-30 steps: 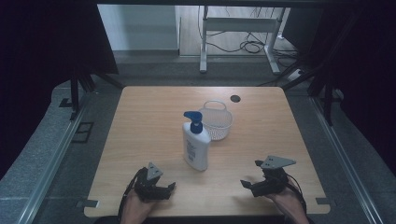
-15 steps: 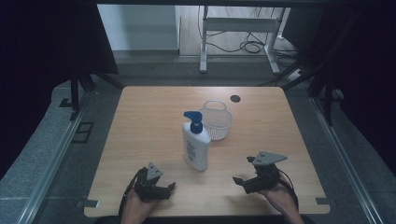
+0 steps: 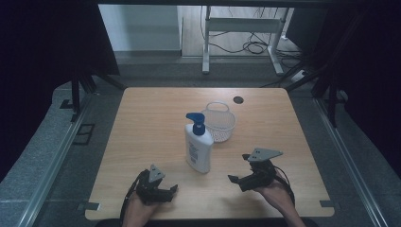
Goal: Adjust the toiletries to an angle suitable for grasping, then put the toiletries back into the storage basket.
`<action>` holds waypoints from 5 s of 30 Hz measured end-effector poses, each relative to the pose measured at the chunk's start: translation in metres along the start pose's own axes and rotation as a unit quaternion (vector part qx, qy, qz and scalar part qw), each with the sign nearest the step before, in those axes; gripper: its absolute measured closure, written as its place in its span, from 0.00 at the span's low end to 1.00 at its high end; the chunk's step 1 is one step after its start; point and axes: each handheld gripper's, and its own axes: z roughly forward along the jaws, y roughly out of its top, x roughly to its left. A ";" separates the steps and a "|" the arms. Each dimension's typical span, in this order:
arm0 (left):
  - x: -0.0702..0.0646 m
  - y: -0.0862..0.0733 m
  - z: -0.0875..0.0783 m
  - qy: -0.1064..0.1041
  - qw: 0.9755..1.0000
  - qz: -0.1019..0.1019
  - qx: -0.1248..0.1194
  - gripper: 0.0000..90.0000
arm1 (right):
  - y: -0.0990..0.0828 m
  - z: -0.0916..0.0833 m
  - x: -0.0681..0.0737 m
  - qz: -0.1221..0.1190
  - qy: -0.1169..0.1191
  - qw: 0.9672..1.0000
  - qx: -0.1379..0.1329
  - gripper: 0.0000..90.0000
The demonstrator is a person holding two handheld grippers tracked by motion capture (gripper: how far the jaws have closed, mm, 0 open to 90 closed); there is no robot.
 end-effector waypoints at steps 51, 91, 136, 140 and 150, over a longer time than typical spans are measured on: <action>0.000 0.000 0.000 0.001 1.000 0.000 0.000 0.13 | 0.083 0.058 0.022 -0.001 0.059 0.998 -0.030 0.07; 0.001 0.001 0.000 0.000 1.000 0.005 0.004 0.13 | 0.105 0.078 0.017 -0.044 0.035 0.998 -0.020 0.42; 0.000 0.001 0.001 -0.001 1.000 0.004 0.001 0.13 | 0.179 0.009 -0.050 -0.108 0.107 0.987 -0.048 0.42; 0.000 0.001 0.001 -0.001 1.000 0.004 0.001 0.13 | 0.187 0.005 -0.056 -0.111 0.105 0.987 -0.049 0.42; 0.000 0.001 0.001 -0.002 1.000 0.004 0.001 0.13 | 0.198 0.003 -0.070 -0.119 0.100 0.987 -0.047 0.42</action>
